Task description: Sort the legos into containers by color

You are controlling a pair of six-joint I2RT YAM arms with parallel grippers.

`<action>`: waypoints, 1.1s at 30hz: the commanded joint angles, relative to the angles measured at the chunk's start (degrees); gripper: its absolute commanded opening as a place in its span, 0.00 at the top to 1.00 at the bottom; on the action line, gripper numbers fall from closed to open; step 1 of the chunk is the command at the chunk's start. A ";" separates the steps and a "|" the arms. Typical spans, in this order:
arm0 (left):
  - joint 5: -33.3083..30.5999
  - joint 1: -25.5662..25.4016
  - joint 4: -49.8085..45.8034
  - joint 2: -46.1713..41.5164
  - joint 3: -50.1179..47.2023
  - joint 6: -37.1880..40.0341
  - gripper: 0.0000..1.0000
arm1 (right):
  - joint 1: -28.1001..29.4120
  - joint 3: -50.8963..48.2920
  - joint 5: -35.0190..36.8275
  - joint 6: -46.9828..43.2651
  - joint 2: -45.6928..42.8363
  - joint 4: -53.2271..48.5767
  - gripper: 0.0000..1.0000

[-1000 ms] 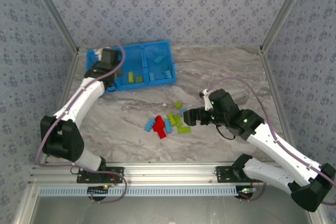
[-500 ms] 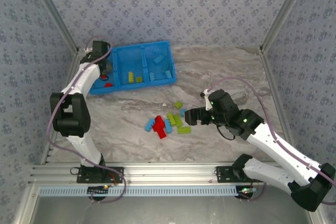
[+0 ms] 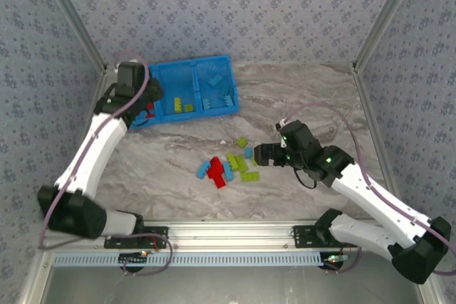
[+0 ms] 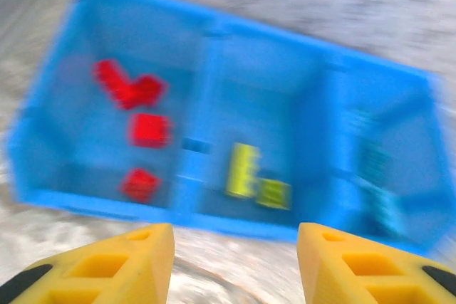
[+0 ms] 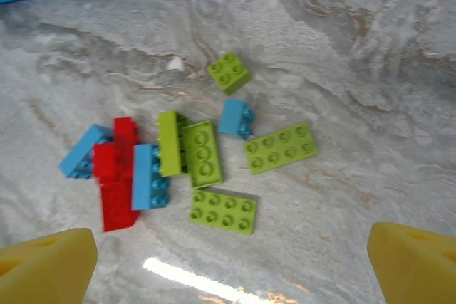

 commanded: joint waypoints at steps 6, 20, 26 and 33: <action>13.90 -22.29 -5.61 -14.19 -4.60 29.12 0.47 | -0.67 1.49 -2.45 -3.32 13.12 6.63 0.01; 21.10 -30.54 -9.53 -25.25 -27.22 59.95 0.19 | 0.04 22.24 3.05 -18.62 48.38 10.35 0.28; 24.04 -30.57 -7.17 -28.80 -31.50 63.01 0.01 | -0.76 25.94 2.63 -19.64 55.29 10.31 0.34; 25.42 -30.60 -4.60 -34.73 -35.25 66.64 0.01 | -1.14 26.15 1.09 -18.41 57.31 10.56 0.56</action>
